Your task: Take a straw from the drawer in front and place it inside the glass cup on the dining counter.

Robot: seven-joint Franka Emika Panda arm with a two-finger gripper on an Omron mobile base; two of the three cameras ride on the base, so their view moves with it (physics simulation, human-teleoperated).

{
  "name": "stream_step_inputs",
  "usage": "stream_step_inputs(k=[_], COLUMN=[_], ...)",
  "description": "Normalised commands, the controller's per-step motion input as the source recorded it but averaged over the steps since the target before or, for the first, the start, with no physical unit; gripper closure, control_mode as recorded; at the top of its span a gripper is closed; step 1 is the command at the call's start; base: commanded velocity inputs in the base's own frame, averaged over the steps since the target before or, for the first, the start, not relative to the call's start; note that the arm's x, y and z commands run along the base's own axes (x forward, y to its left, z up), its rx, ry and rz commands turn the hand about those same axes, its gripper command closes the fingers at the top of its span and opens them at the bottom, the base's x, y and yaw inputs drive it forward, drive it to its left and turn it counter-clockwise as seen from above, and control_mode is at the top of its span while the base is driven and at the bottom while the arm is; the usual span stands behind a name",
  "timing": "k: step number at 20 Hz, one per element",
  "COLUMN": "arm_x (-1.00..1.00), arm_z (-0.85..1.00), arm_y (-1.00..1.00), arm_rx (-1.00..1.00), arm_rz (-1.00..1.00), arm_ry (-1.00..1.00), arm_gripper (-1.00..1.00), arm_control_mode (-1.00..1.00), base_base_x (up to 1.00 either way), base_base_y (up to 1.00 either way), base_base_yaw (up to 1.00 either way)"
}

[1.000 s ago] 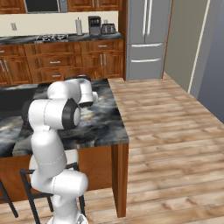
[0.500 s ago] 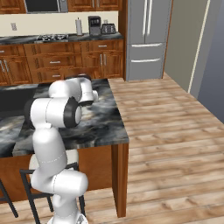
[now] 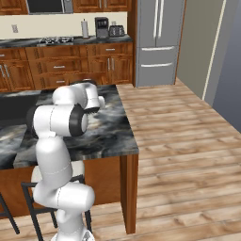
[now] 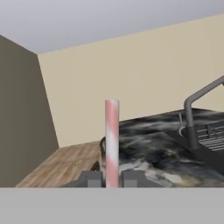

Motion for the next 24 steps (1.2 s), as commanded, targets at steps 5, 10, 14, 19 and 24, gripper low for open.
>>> stream_step_inputs(k=[5, 10, 14, 19, 24], arm_x=[0.06, 0.07, 0.04, 0.05, 0.02], arm_z=[-0.19, -0.25, -0.24, -0.20, -0.18], arm_y=[0.05, 0.05, 0.01, 0.00, 0.00], arm_rx=[0.00, 0.00, 0.00, 0.00, 0.00], arm_rz=[0.00, 0.00, 0.00, 0.00, 0.00], arm_ry=[-0.06, 0.00, 0.00, 0.00, -0.01], arm_gripper=[1.00, 1.00, 1.00, 1.00, 1.00], arm_control_mode=[-1.00, -1.00, -1.00, -1.00, -1.00], base_base_x=[0.00, 0.00, 0.00, 0.00, 0.00], base_base_y=[0.00, 0.00, 0.00, 0.00, 0.00], base_base_yaw=[0.00, 0.00, 0.00, 0.00, 0.00])
